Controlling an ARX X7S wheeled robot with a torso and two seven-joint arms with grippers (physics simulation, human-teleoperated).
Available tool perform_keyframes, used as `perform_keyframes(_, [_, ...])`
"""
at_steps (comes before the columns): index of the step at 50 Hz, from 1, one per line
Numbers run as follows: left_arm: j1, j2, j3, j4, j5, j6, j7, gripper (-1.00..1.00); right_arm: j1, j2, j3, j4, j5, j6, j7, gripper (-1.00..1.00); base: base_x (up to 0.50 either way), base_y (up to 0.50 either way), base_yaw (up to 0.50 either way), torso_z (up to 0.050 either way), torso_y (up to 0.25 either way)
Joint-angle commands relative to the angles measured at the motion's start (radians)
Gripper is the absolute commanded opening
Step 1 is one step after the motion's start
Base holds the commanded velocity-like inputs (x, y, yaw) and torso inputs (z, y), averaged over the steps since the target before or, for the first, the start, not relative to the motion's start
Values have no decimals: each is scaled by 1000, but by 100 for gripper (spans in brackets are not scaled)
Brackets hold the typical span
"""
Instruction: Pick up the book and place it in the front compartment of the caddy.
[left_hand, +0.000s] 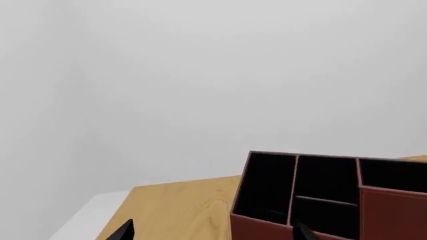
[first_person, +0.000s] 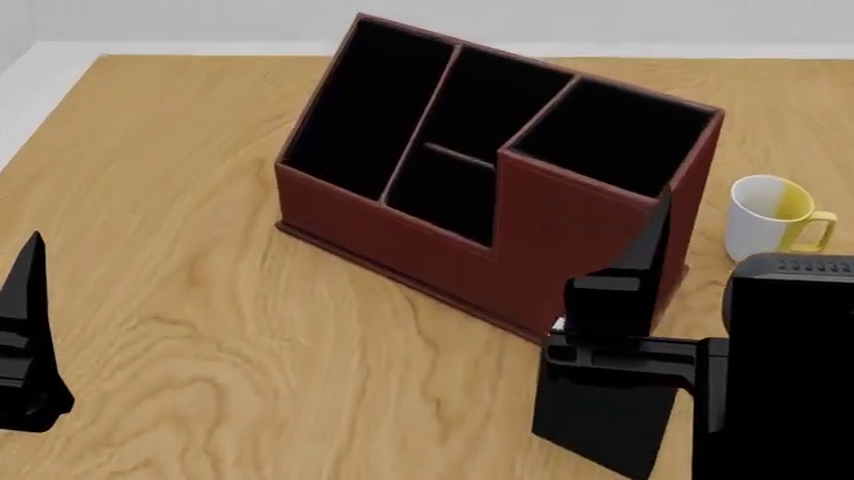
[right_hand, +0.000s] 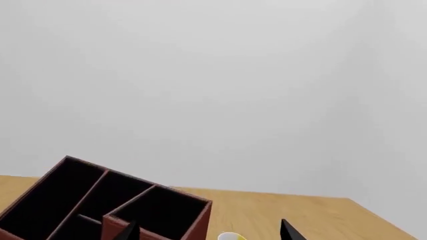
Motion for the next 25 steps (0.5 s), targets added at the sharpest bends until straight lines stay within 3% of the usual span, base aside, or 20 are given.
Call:
perform_keyframes(1, [3,-12,6,-2,-11,15,-13,100,-4,8,-5,3,2,-14,4,100,500,0,0,0,0])
perform_keyframes(25, [-9,-29,29,-8,-40,31,-44,100,4,28,-17,9,12,-29,18,100,500,0,0,0,2])
